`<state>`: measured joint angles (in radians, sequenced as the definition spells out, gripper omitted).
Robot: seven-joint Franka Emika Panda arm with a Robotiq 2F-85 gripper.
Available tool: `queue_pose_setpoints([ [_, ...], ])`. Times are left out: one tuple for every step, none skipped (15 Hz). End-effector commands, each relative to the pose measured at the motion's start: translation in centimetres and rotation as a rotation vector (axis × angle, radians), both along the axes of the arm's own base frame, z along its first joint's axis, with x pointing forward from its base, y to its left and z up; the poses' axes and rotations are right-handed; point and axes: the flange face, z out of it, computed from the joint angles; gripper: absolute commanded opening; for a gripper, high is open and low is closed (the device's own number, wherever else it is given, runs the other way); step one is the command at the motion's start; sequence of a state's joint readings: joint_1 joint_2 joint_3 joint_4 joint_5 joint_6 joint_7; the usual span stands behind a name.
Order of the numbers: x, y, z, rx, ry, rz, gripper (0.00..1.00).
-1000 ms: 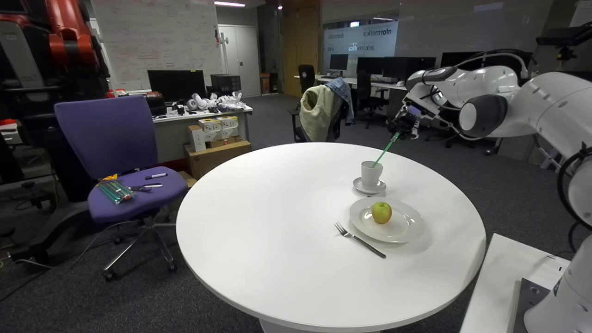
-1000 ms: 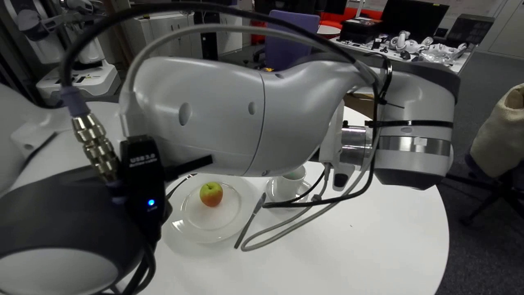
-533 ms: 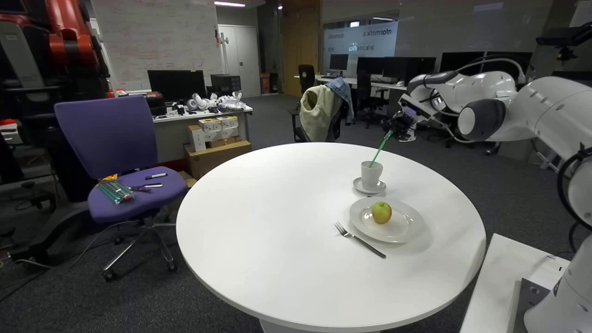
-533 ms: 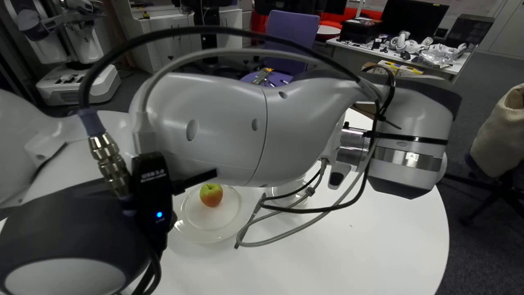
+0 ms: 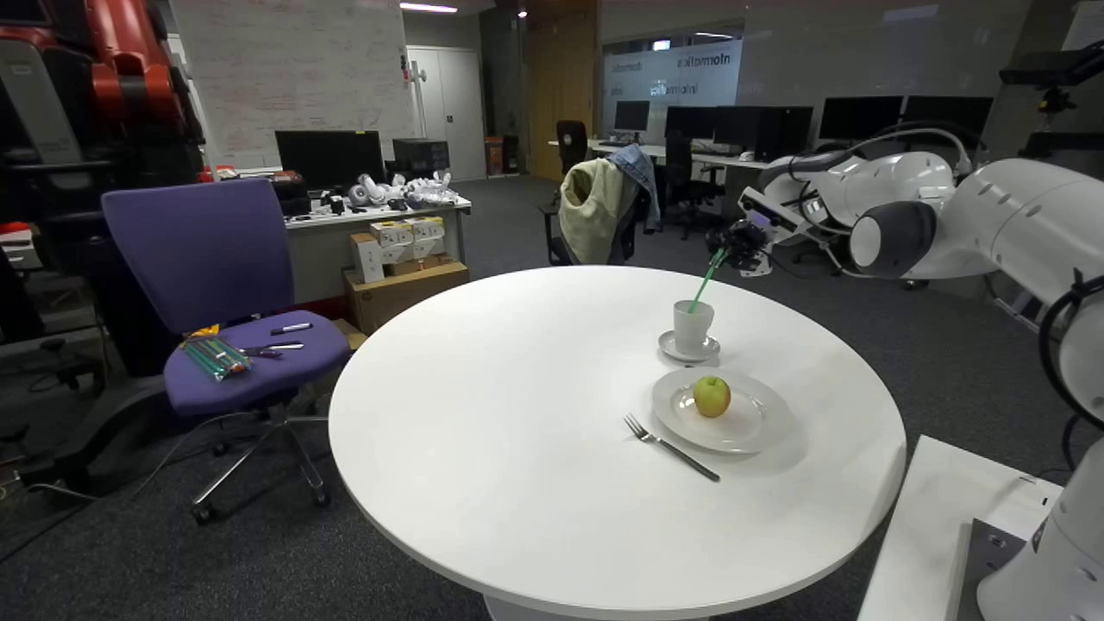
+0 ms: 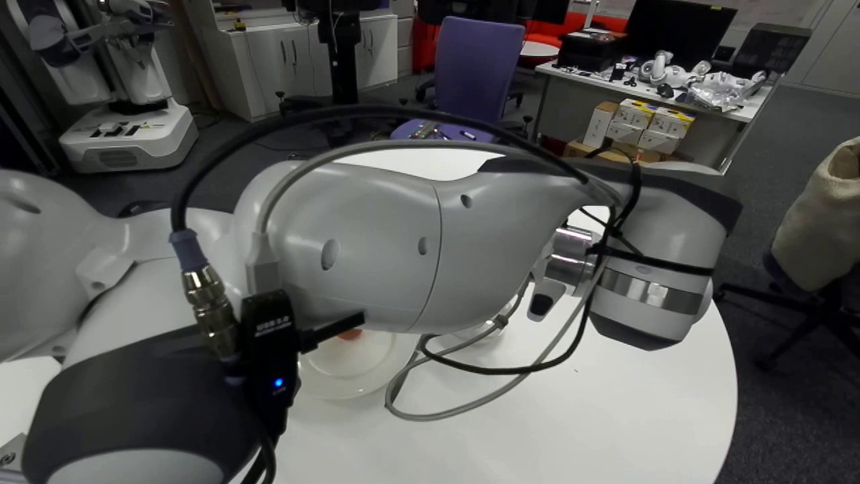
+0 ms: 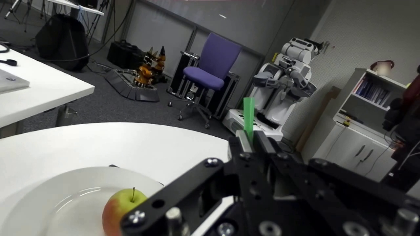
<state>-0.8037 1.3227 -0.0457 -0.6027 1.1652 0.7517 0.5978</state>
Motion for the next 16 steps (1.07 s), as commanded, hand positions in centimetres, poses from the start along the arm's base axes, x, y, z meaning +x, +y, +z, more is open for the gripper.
queue_pose_setpoints([
  [0.0,-0.9,0.7,0.021,0.008,-0.037,0.44],
  [0.0,-1.0,0.8,0.024,0.008,-0.041,0.51],
  [0.0,-1.1,0.8,0.028,0.008,-0.045,0.58],
  [-0.1,-1.2,0.9,0.029,0.008,-0.047,0.66],
  [-0.1,-1.3,1.1,0.03,0.007,-0.051,0.73],
  [-0.1,-1.3,1.2,0.03,0.005,-0.052,0.81],
  [-0.1,-1.4,1.3,0.031,0.003,-0.053,0.87],
  [-0.1,-1.4,1.6,0.027,-0.004,-0.05,0.94],
  [0.0,-1.5,2.1,0.002,-0.015,-0.048,0.99],
  [0.1,-1.5,2.7,-0.044,-0.028,-0.042,1.0],
  [0.2,-1.6,3.8,-0.1,-0.047,-0.029,1.0],
  [0.1,-1.7,4.9,-0.14,-0.061,-0.016,1.0],
  [0.1,-1.7,6.2,-0.185,-0.073,0.004,1.0],
  [0.0,-1.7,7.3,-0.221,-0.085,0.023,1.0],
  [-0.1,-1.7,8.7,-0.261,-0.104,0.042,1.0],
  [-0.1,-1.6,10.2,-0.3,-0.12,0.064,1.0],
])
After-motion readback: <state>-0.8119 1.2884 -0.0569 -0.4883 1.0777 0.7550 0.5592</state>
